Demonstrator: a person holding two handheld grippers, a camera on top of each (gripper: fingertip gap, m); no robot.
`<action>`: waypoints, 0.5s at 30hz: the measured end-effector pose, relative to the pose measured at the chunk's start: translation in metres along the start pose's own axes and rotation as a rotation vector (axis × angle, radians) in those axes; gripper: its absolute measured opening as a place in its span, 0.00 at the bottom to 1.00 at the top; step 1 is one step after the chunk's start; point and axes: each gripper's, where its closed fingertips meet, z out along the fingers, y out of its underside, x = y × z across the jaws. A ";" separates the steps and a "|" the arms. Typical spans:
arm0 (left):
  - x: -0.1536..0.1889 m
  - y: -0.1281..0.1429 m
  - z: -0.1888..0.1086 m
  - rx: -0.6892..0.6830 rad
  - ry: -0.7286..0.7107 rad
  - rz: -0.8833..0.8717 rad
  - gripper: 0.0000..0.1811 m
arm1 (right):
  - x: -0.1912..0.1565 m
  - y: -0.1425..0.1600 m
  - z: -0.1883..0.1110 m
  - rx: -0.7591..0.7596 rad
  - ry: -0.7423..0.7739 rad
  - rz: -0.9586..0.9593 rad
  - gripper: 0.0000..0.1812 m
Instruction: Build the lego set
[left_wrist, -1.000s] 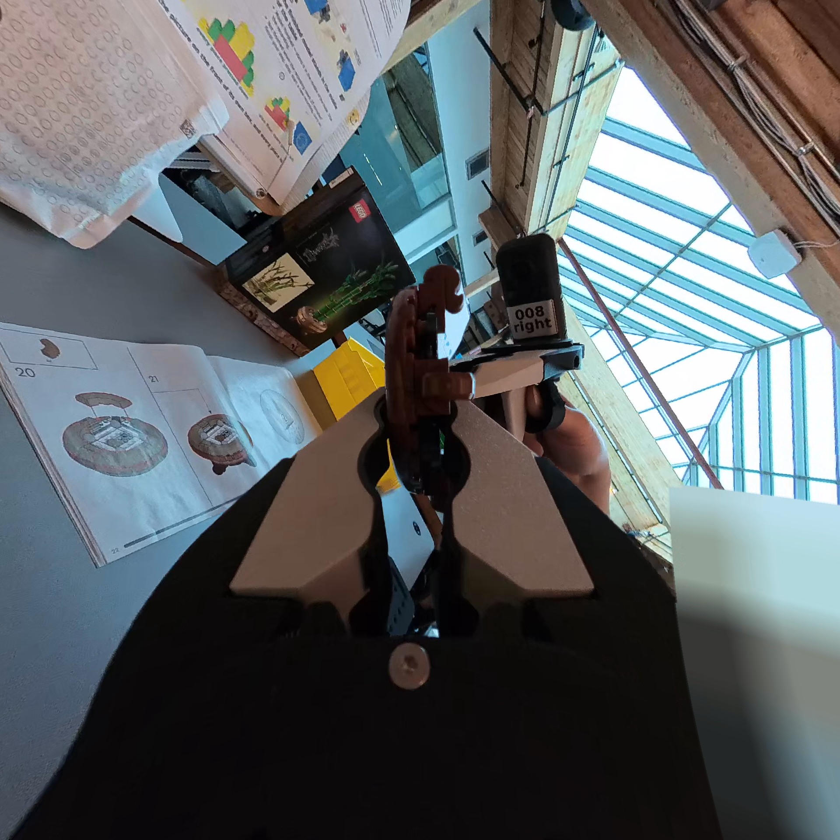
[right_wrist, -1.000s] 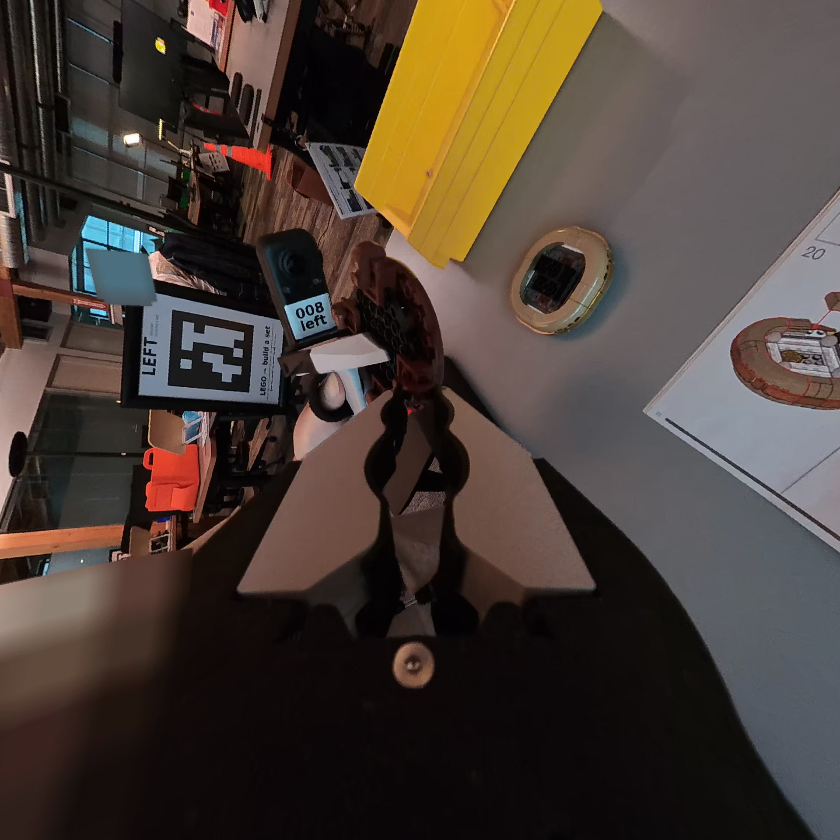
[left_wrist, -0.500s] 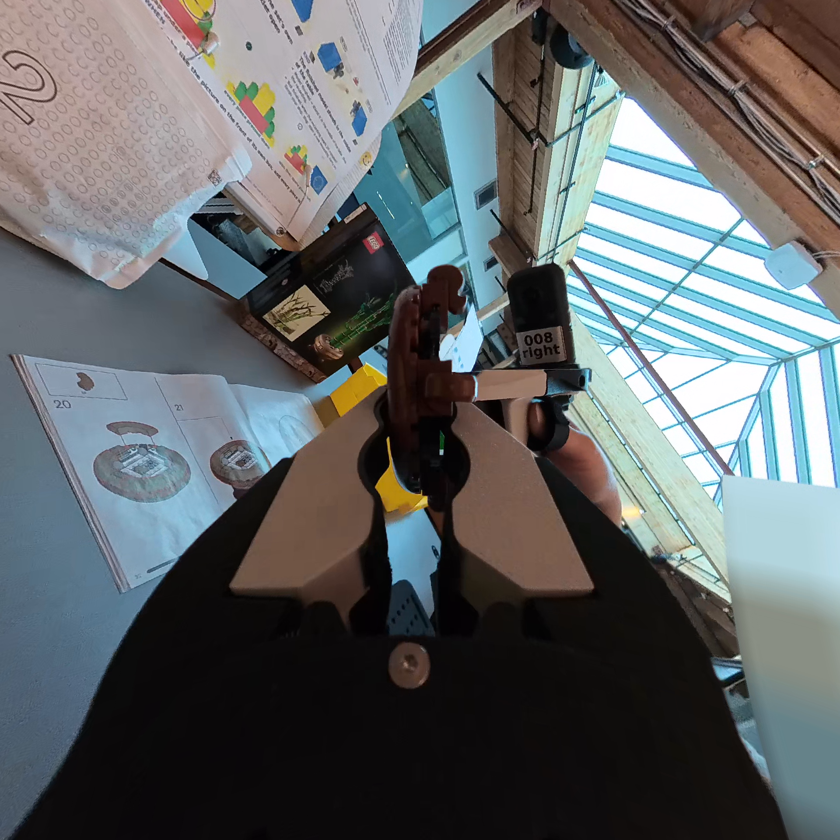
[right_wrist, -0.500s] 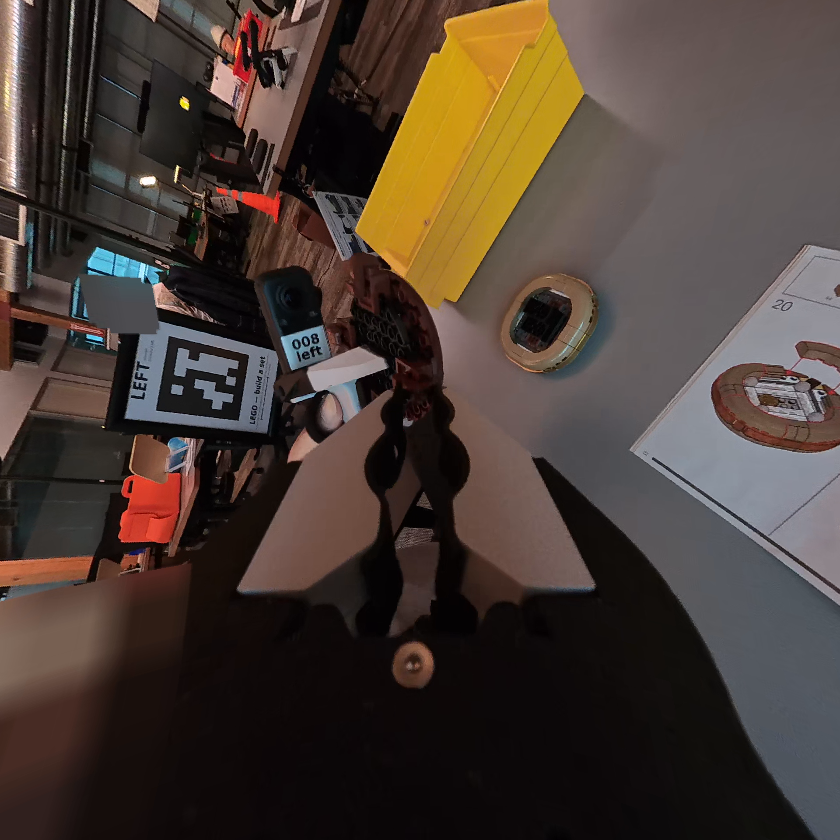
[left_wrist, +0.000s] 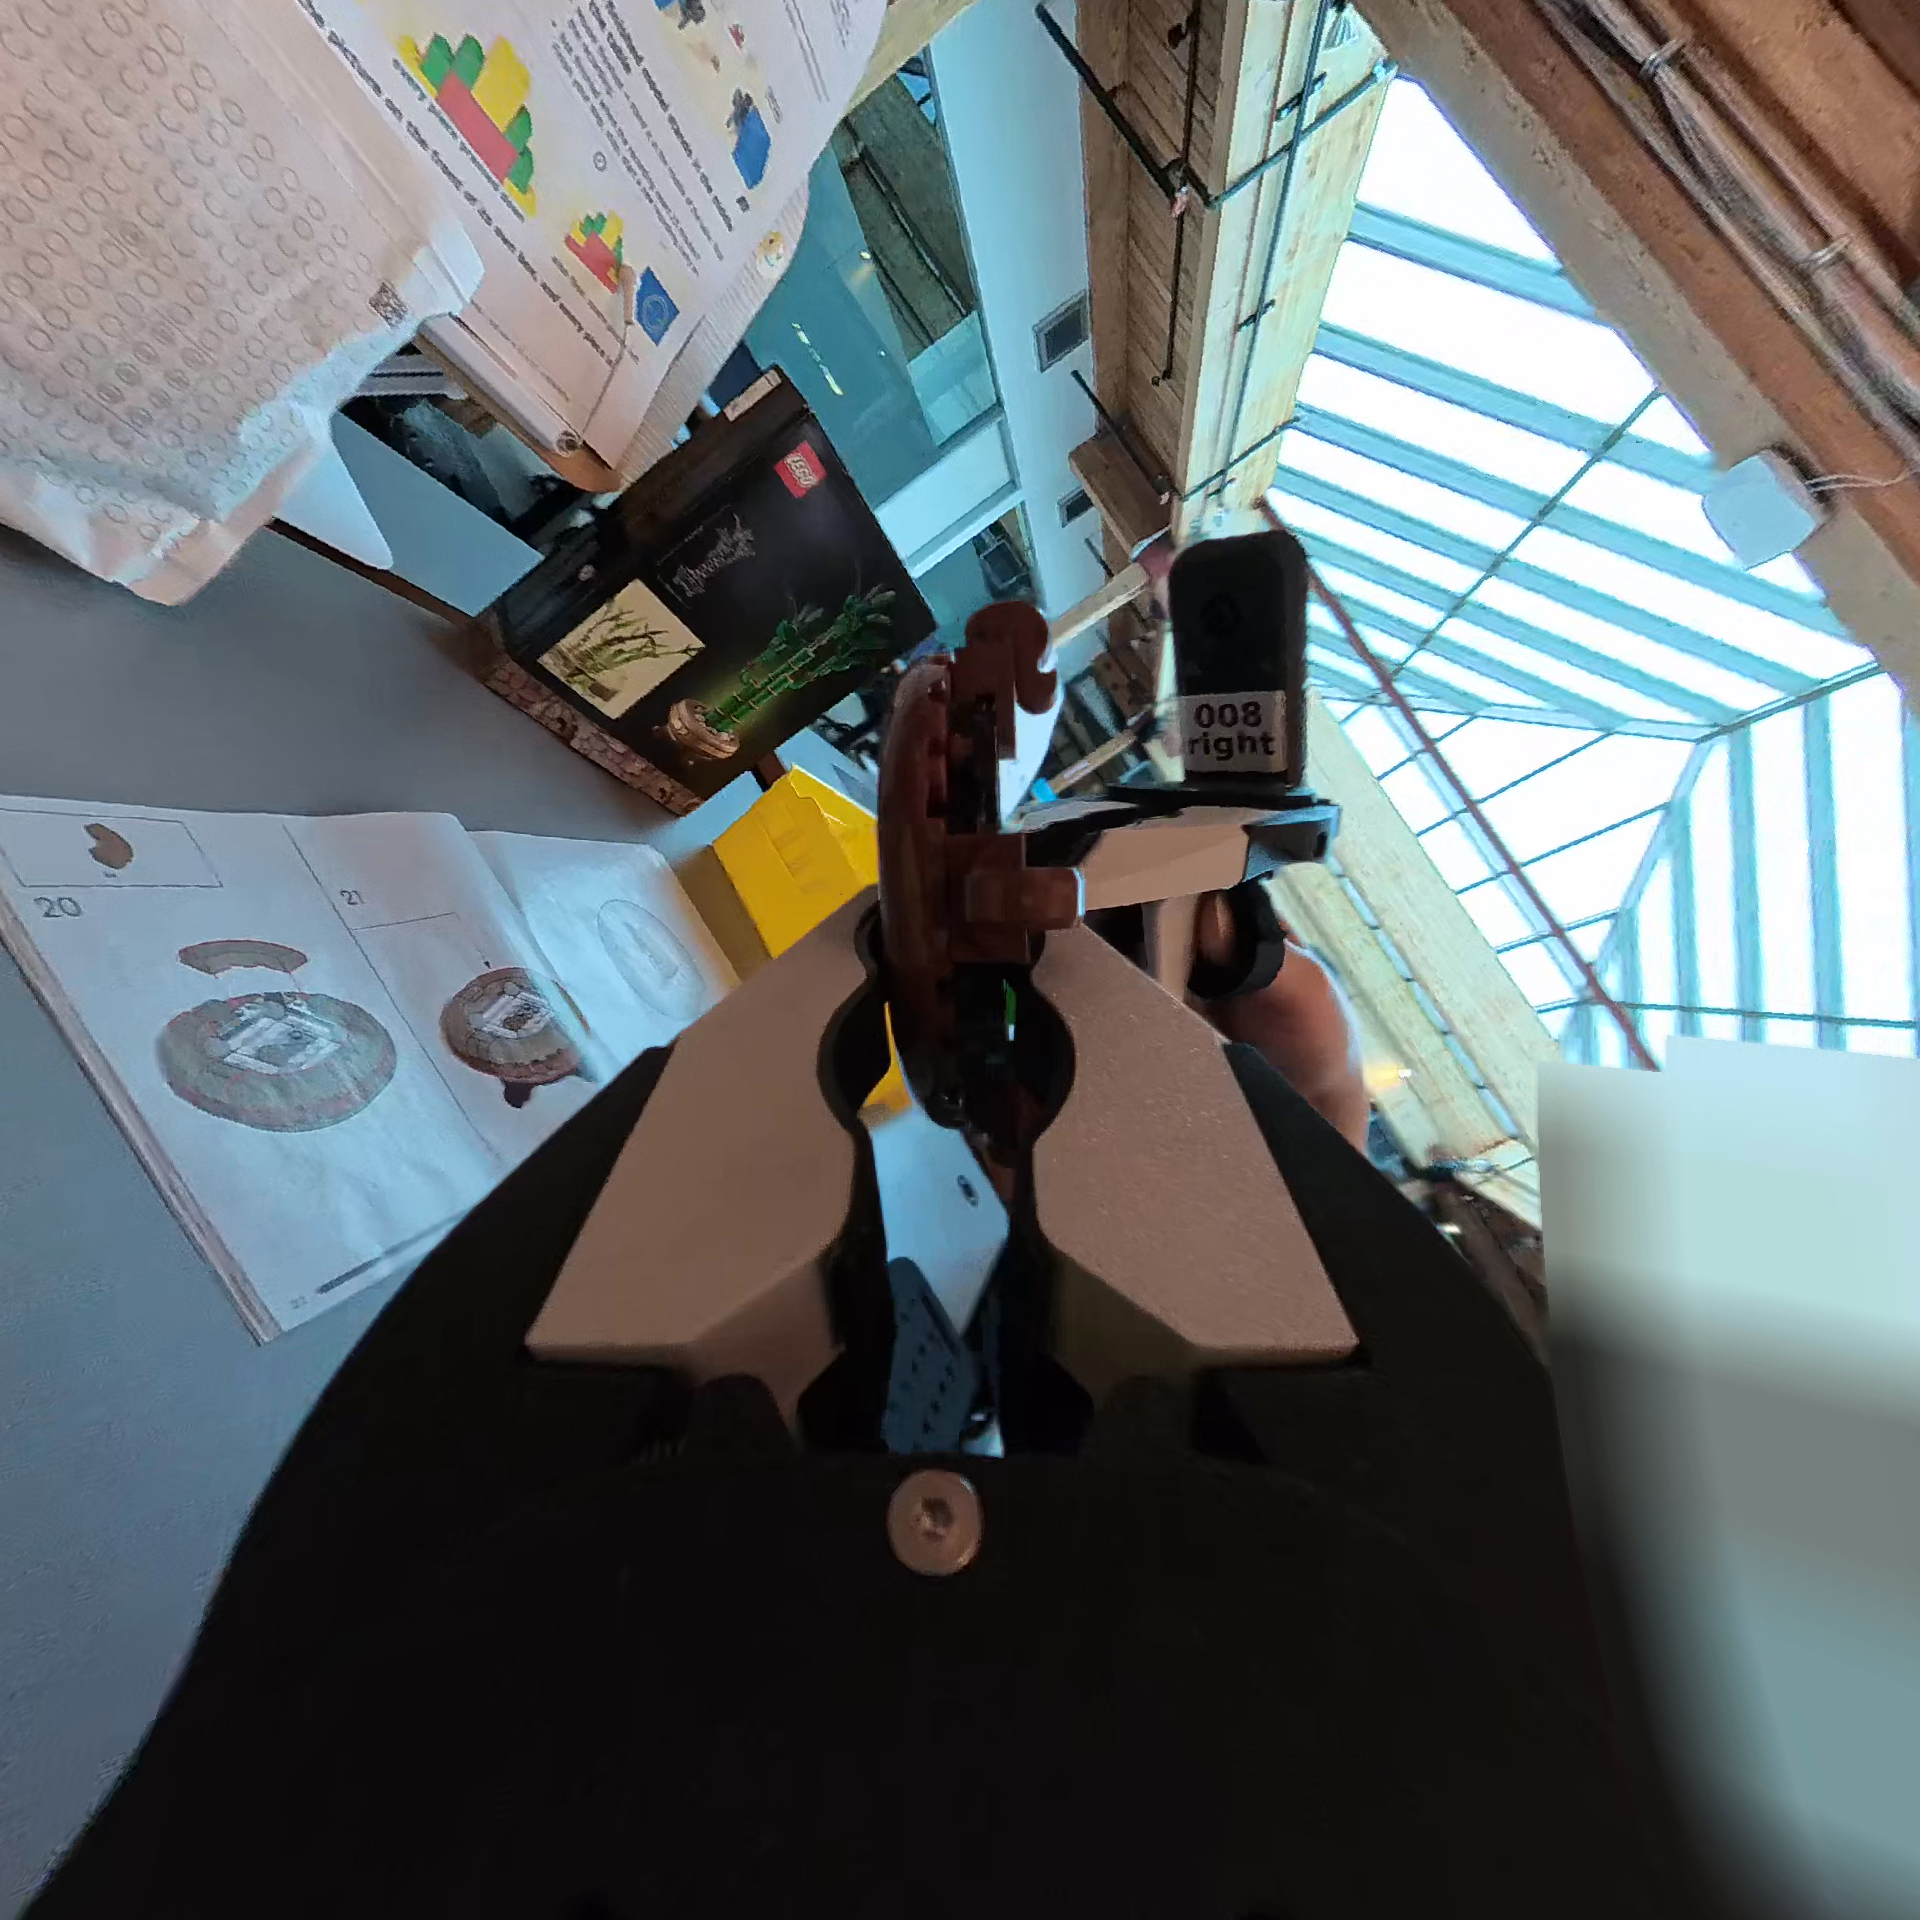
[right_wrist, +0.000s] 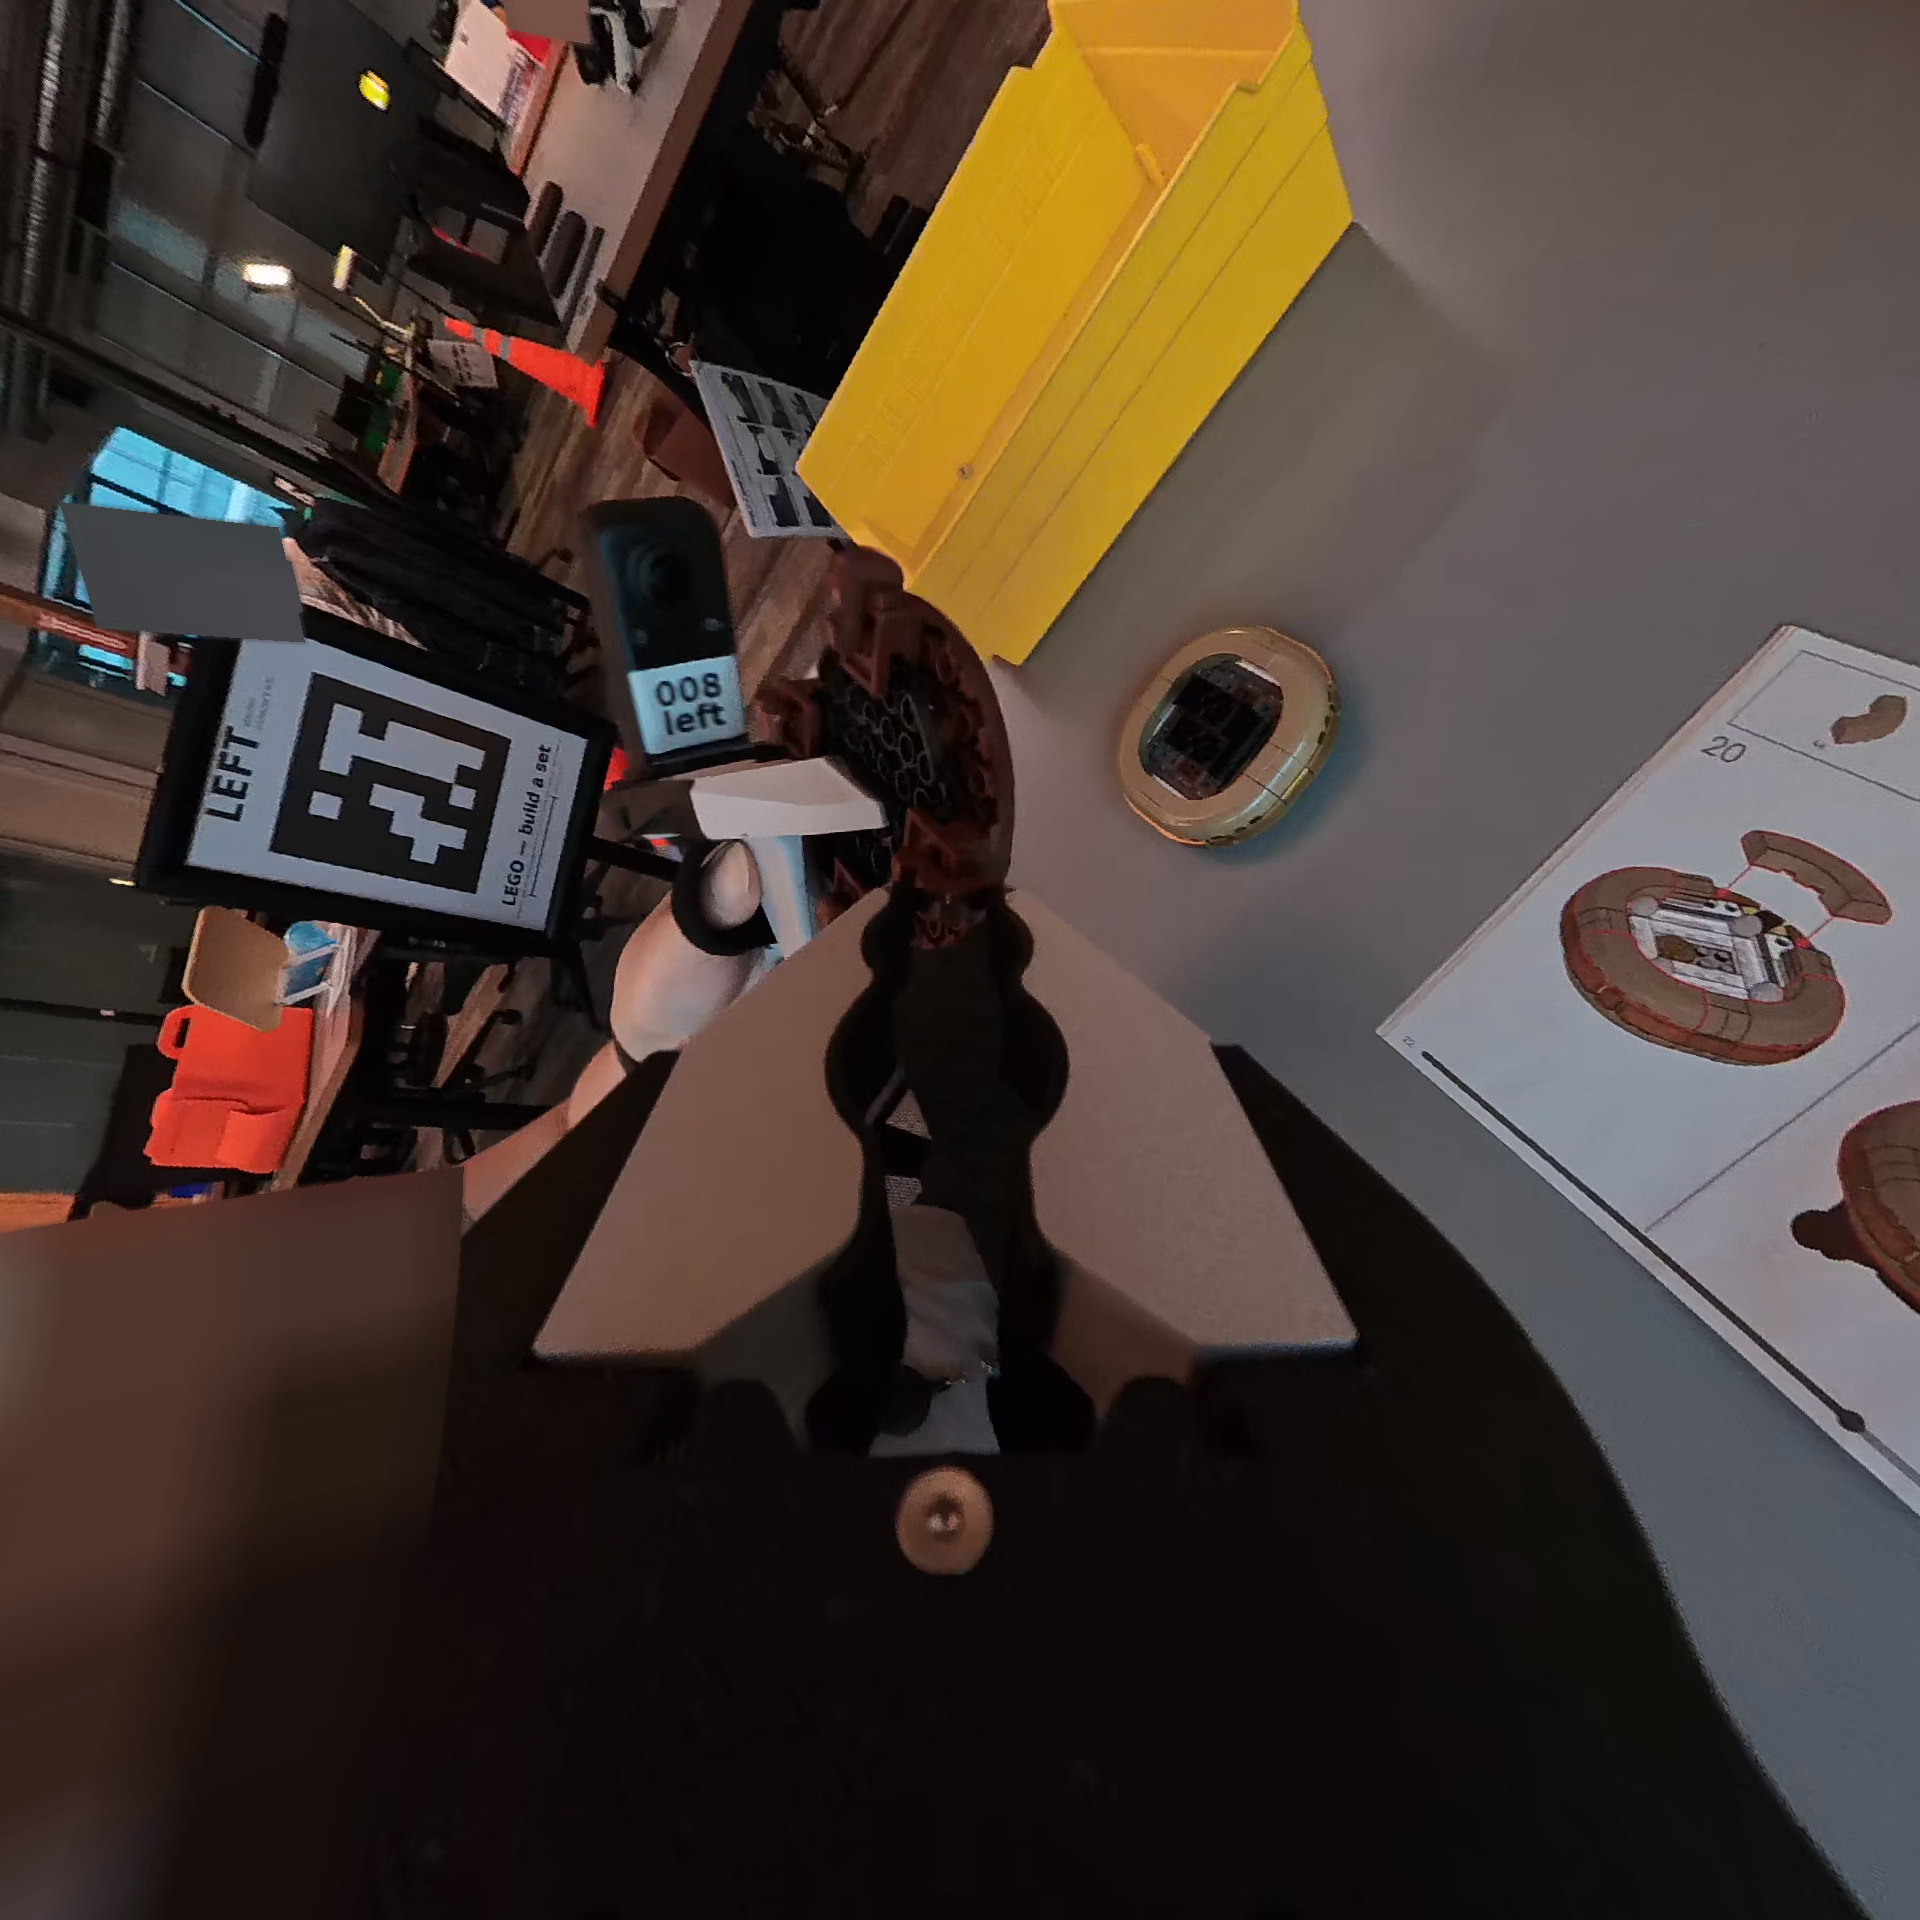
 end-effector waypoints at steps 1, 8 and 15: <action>0.002 0.000 0.000 -0.001 0.025 -0.034 0.09 | -0.003 -0.001 -0.001 0.011 -0.024 0.000 0.08; 0.018 0.004 0.000 -0.021 0.113 -0.137 0.08 | -0.036 -0.008 -0.031 0.220 -0.142 -0.323 0.17; 0.058 0.027 -0.005 -0.210 0.235 -0.298 0.08 | -0.065 0.024 -0.062 0.561 0.121 -1.202 0.00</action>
